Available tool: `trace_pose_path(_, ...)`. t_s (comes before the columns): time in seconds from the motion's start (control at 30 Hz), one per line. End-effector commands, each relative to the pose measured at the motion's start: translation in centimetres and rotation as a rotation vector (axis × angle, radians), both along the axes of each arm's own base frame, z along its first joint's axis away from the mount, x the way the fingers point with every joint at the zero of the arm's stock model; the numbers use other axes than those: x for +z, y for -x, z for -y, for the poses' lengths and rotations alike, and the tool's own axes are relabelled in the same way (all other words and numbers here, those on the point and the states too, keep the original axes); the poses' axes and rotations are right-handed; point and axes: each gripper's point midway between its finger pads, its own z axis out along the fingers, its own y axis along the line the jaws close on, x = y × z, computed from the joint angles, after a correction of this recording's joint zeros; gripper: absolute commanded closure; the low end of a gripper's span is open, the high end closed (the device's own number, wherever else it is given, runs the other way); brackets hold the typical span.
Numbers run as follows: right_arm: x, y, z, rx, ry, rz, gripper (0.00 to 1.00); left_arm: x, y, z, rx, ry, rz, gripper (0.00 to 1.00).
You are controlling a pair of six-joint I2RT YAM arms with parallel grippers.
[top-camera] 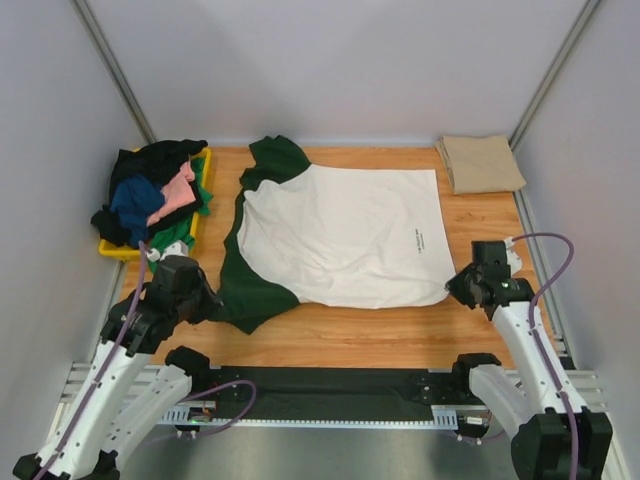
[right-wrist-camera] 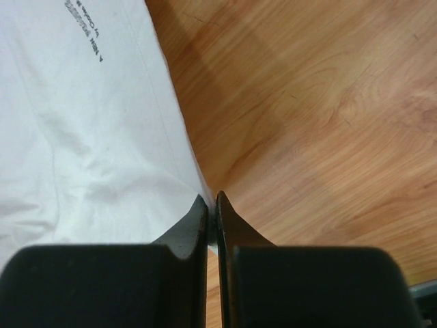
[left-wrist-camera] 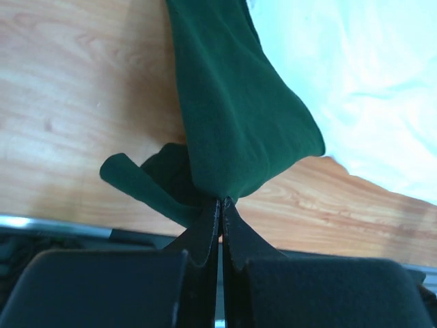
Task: Fold and stack the t-shirts
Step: Fold the tshirt
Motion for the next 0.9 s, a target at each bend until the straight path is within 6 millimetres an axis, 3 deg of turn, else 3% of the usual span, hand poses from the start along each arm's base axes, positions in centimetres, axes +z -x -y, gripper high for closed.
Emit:
trace_pose_path(0.0,2.4,0.9,1.4,-0.042,0.05,0.032,1.0,2.2,2.2,-1.0,0.006,0.0,0.001,1.0)
trace_pose_path(0.13,4.0,1.4,1.6,-0.057,0.049,0.091,1.0,4.3,2.2,-1.6,-0.001,-0.021,0.053,1.0)
trace_pose_path(0.33,5.1,-1.2,0.2,0.025,0.014,0.114,1.0,5.7,-2.2,-0.1,-0.07,-0.086,0.075,1.0)
trace_pose_path(0.47,5.1,-3.6,-0.3,0.067,0.009,0.067,1.0,6.4,-7.8,1.2,-0.095,-0.127,0.083,1.0)
trace_pose_path(0.5,5.2,-4.3,-0.3,0.071,0.013,0.064,1.0,7.4,-9.0,1.7,-0.105,-0.106,0.1,1.0)
trace_pose_path(0.53,4.4,-5.1,-0.3,0.075,0.016,0.029,1.0,7.5,-10.0,1.7,-0.102,-0.109,0.094,1.0)
trace_pose_path(0.6,5.3,-7.1,0.0,0.076,0.034,0.048,1.0,7.9,-13.3,1.6,-0.093,-0.107,0.088,1.0)
trace_pose_path(0.63,4.4,-7.9,0.0,0.081,0.04,0.011,1.0,7.9,-14.4,1.4,-0.084,-0.111,0.084,1.0)
trace_pose_path(0.67,5.3,-9.3,0.1,0.08,0.048,0.031,1.0,8.1,-15.8,1.1,-0.084,-0.127,0.094,1.0)
trace_pose_path(0.73,4.0,-11.0,0.1,0.084,0.051,-0.007,1.0,7.5,-18.9,1.1,-0.103,-0.149,0.056,1.0)
trace_pose_path(0.77,3.7,-11.6,0.0,0.09,0.05,-0.02,1.0,5.2,-20.6,1.1,-0.107,-0.165,-0.018,1.0)
trace_pose_path(0.8,4.4,-13.1,0.1,0.084,0.05,-0.003,1.0,6.1,-22.2,1.5,-0.114,-0.148,-0.003,1.0)
trace_pose_path(0.83,2.7,-14.0,0.0,0.086,0.049,-0.05,1.0,5.5,-23.5,1.5,-0.118,-0.145,-0.025,1.0)
trace_pose_path(0.87,2.1,-14.8,0.1,0.084,0.046,-0.067,1.0,2.4,-24.9,1.0,-0.108,-0.153,-0.116,1.0)
